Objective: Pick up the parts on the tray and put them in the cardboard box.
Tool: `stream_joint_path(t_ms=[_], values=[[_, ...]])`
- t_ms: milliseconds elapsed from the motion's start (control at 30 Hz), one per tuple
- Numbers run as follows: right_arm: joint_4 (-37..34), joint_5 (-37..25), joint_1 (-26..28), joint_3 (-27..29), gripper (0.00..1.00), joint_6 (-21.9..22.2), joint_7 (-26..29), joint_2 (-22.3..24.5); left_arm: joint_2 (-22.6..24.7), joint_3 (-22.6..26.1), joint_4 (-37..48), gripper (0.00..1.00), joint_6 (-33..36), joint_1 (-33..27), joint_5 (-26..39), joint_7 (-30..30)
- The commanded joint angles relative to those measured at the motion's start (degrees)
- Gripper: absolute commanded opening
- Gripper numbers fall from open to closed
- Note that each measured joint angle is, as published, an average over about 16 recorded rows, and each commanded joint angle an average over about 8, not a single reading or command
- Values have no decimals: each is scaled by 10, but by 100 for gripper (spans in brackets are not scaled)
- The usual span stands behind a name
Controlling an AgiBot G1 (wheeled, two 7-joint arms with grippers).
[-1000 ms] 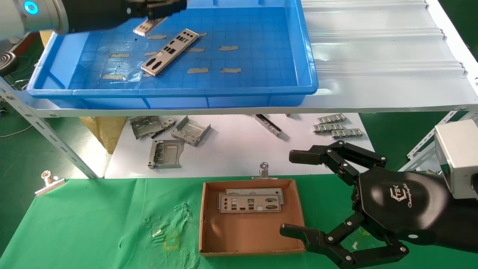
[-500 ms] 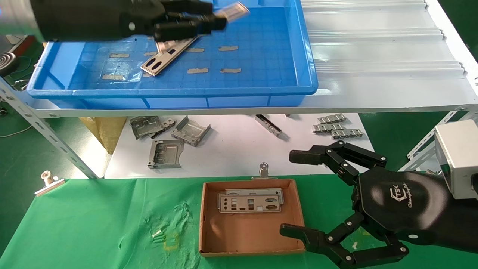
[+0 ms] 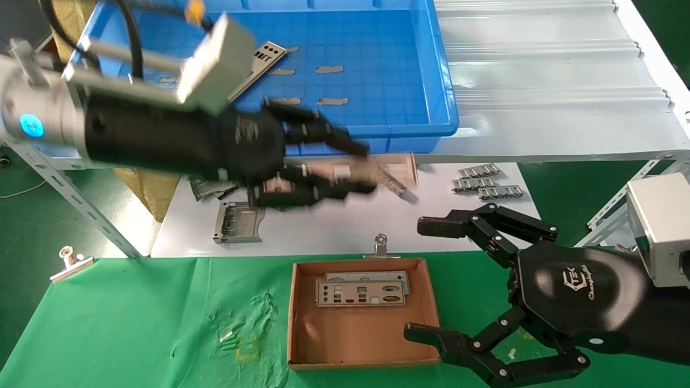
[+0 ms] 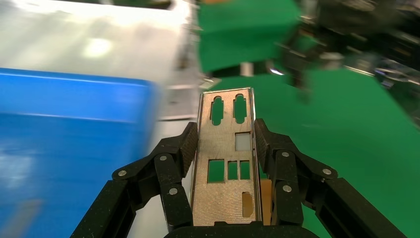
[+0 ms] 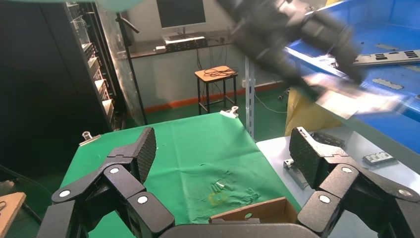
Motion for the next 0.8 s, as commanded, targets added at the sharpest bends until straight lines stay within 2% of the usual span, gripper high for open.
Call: stream_joint_path(t_ms=[33,167,400,600,733,767,800], values=[[0,0,0,0,100,0,0,0,-15,29,-57,0,1,27,-31,-16],[0,0,0,0,100,0,0,0,-12,60,-68,0,-30,68,-31,17],[0,0,0,0,100,0,0,0,35,86,-28,0,-126,128,22,103],[0,0,0,0,100,0,0,0,76,100,2,0,-196,160,57,157],[0,0,0,0,100,0,0,0,96,106,25,0,-217,172,67,175],[0,0,0,0,100,0,0,0,99,106,31,4,-218,174,68,178],[0,0,0,0,100,0,0,0,102,107,38,14,-218,176,67,180]])
